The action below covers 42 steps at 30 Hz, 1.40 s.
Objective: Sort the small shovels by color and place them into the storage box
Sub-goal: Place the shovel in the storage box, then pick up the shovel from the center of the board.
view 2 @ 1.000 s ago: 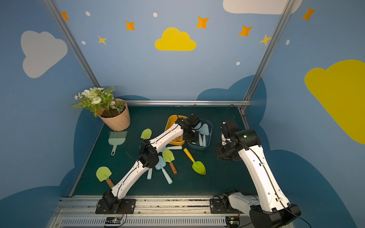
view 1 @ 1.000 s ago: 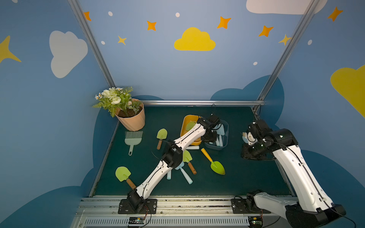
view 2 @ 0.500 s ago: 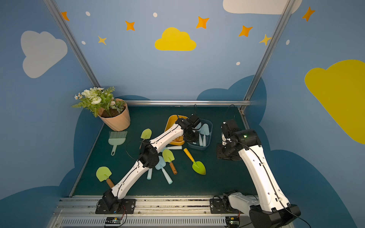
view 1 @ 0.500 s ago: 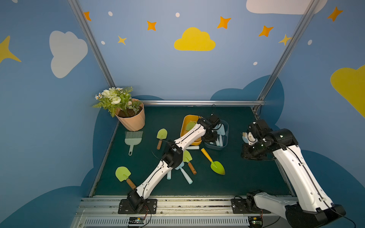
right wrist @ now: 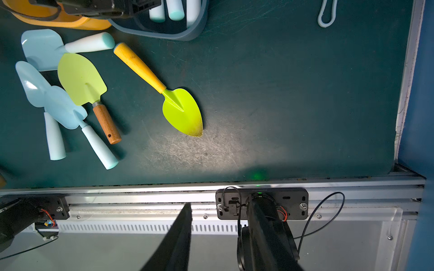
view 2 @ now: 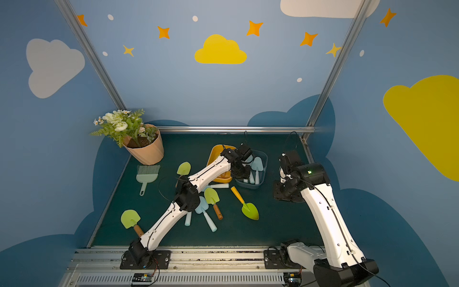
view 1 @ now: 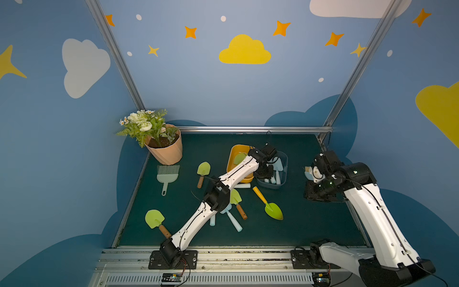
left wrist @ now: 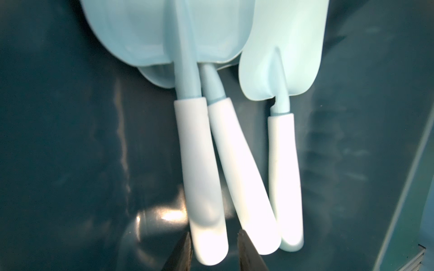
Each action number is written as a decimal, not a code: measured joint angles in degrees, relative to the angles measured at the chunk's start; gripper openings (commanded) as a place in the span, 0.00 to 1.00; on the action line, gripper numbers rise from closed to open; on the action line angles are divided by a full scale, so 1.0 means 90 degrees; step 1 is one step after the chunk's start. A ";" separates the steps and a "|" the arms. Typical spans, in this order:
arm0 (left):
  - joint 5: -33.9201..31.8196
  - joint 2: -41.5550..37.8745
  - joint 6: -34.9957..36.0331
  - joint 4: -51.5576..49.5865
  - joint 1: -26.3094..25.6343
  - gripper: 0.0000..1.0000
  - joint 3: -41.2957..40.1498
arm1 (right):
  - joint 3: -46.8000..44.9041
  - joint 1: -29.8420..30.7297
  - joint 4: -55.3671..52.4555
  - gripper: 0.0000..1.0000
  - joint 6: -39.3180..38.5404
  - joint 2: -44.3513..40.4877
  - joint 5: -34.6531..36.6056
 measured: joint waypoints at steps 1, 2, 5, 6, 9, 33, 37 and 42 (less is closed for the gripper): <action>-0.0012 0.0000 0.0022 0.0002 0.0000 0.25 0.0000 | 0.0010 -0.0002 0.0002 0.41 0.0000 0.0000 0.0000; -0.0024 -0.0005 0.0039 0.0005 -0.0005 0.25 0.0000 | 0.0019 -0.0002 -0.0002 0.41 0.0000 0.0000 0.0000; -0.0109 -0.0039 0.0114 -0.0034 -0.0019 0.29 0.0000 | 0.0061 -0.0002 -0.0007 0.41 0.0002 0.0000 0.0002; -0.0155 -0.0066 0.0151 -0.0058 -0.0029 0.29 0.0000 | 0.0078 -0.0002 -0.0010 0.41 0.0005 0.0000 0.0002; -0.0304 -0.0172 0.0262 -0.0168 -0.0044 0.33 -0.0010 | 0.0155 -0.0002 -0.0010 0.41 0.0019 0.0002 0.0000; -0.2254 -0.4437 0.0721 -0.0350 -0.0291 0.45 -0.2589 | 0.0457 0.0034 0.0126 0.41 0.0204 -0.0036 -0.0714; -0.2718 -0.5489 0.0571 -0.0381 -0.0243 0.45 -0.3961 | 0.0279 0.0131 0.0323 0.41 0.0374 -0.0134 -0.0850; -0.3140 -0.7033 0.0202 -0.0306 -0.0092 0.46 -0.6033 | -0.0056 0.0403 0.0656 0.41 0.0712 -0.0165 -0.1086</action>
